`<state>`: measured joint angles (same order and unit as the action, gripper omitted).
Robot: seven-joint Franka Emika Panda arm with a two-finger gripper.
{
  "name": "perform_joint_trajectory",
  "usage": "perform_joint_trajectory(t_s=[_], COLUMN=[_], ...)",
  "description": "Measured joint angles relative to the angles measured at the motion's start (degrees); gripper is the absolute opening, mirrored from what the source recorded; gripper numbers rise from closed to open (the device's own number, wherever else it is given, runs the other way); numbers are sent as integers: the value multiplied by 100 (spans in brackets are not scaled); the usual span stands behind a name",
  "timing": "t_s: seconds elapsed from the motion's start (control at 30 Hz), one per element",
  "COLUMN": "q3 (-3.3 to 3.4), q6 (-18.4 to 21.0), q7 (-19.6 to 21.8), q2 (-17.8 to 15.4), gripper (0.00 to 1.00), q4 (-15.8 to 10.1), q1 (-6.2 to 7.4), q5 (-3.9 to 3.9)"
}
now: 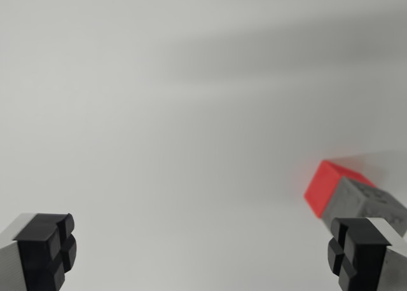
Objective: Destack cube
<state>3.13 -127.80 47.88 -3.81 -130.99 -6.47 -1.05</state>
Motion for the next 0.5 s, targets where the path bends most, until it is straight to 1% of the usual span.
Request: perform_joint_trajectory(t_s=[0.5], q3=[264], q6=[-337], q7=[4], q2=[-272], gripper=[100], q4=[-628], q1=[-264], q5=[-6])
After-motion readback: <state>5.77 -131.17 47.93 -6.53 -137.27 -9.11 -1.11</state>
